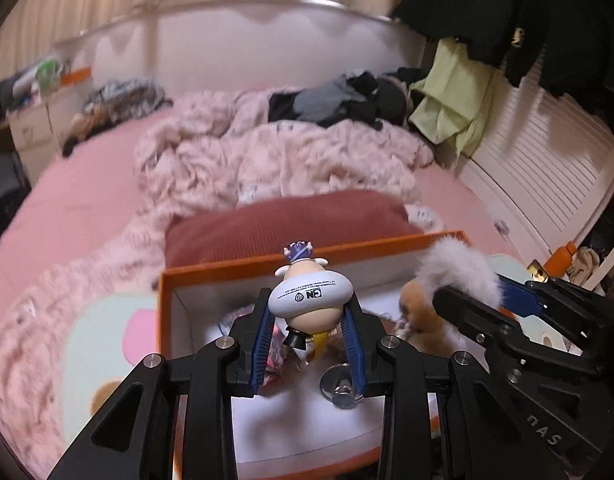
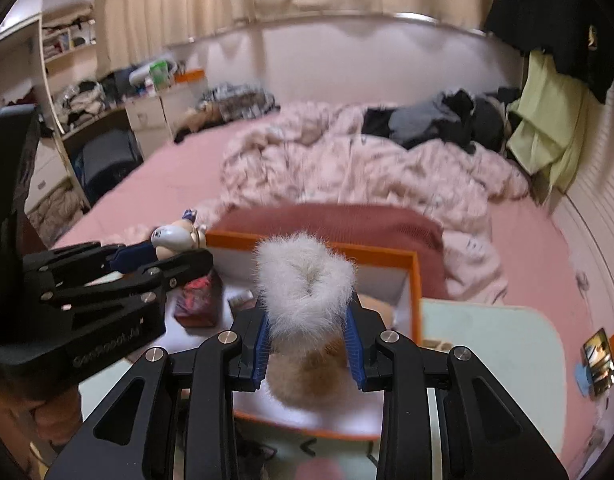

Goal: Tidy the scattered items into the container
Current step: 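Carry the keychain and fluffy ball over the box and open both grippers inside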

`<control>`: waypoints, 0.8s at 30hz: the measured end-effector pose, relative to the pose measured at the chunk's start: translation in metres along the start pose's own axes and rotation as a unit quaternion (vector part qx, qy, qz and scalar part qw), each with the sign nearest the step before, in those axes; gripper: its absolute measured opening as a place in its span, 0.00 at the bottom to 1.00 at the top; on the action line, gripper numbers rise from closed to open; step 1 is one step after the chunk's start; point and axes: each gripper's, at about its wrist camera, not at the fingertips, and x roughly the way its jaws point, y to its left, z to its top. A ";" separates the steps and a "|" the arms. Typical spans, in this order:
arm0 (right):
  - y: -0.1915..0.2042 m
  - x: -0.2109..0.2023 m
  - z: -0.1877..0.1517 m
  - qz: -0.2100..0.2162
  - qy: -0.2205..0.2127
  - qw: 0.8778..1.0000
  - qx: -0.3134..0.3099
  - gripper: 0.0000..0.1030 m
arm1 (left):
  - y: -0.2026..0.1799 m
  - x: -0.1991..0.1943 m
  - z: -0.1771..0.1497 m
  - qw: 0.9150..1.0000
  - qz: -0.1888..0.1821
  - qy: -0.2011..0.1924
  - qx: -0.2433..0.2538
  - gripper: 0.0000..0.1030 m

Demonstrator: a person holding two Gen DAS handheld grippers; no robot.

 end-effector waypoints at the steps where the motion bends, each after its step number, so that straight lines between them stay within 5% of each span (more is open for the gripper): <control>1: 0.000 0.005 -0.001 -0.003 0.003 1.000 0.001 0.32 | 0.000 0.002 0.000 1.000 0.004 0.003 0.003 0.30; 4: 0.002 0.016 -0.001 -0.003 0.016 1.000 0.004 0.33 | 0.004 0.005 0.001 1.000 0.002 0.008 -0.003 0.34; 7: 0.001 0.019 0.001 -0.024 0.024 0.999 0.003 0.36 | 0.012 -0.005 0.002 0.999 -0.024 -0.002 -0.030 0.58; 11: -0.001 -0.005 -0.003 -0.040 -0.009 0.999 0.019 0.58 | 0.016 -0.036 -0.002 0.998 -0.020 -0.041 -0.040 0.77; 13: 0.003 -0.023 -0.008 -0.038 -0.032 0.999 0.021 0.59 | 0.014 -0.055 -0.008 0.998 -0.018 -0.057 -0.038 0.85; 19: 0.015 -0.077 -0.036 -0.011 -0.060 0.998 0.016 0.64 | -0.010 -0.110 -0.057 0.996 -0.031 -0.077 0.027 0.94; 24: 0.018 -0.106 -0.086 0.002 -0.050 0.998 0.027 0.71 | -0.022 -0.129 -0.128 0.995 -0.028 -0.086 0.034 0.95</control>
